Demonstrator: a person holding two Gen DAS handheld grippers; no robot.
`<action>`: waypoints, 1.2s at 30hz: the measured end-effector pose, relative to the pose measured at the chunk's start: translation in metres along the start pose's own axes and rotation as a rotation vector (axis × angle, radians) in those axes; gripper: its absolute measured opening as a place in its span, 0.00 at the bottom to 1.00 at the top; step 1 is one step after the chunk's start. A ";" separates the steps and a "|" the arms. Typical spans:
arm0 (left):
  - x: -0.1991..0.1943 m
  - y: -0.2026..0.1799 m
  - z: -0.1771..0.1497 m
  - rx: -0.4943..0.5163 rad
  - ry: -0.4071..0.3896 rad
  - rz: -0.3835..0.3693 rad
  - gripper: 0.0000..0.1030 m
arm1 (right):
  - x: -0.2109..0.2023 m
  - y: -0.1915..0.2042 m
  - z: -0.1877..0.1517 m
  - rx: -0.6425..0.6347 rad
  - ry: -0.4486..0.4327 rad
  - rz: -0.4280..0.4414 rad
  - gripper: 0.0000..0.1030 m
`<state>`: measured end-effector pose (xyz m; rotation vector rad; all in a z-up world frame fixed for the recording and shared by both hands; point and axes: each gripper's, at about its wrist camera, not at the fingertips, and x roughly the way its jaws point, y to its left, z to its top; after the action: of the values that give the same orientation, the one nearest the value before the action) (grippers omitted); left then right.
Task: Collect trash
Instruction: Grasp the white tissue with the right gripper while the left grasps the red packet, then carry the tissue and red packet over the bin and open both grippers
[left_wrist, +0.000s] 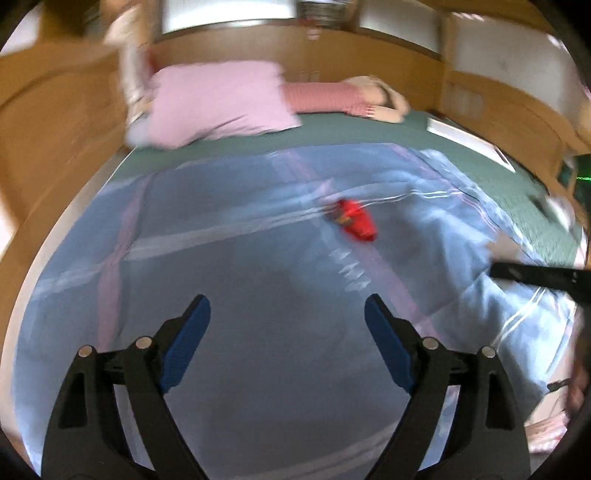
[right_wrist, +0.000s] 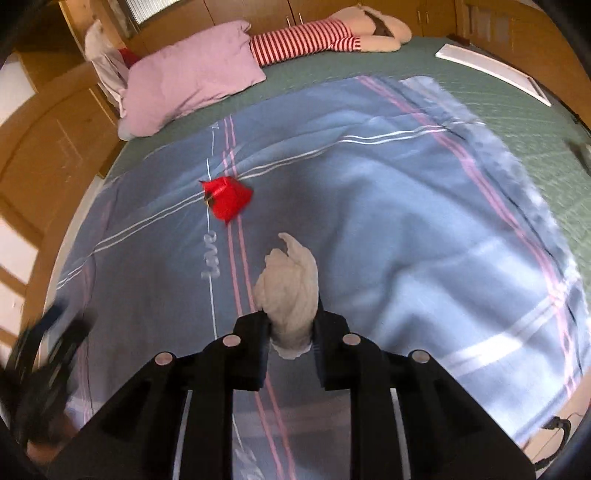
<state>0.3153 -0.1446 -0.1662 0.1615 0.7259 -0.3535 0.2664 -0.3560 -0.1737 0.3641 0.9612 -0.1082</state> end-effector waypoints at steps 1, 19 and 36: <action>0.011 -0.013 0.008 0.019 -0.007 -0.019 0.83 | -0.012 -0.007 -0.006 0.000 -0.006 -0.002 0.20; 0.191 -0.081 0.062 0.017 0.175 0.018 0.33 | -0.108 -0.104 -0.052 0.168 -0.082 0.006 0.21; -0.138 -0.218 -0.005 0.246 -0.106 -0.321 0.34 | -0.274 -0.133 -0.177 0.338 -0.340 -0.097 0.22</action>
<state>0.1358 -0.3095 -0.0819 0.2578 0.6015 -0.7533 -0.0619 -0.4372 -0.0748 0.5892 0.6219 -0.4121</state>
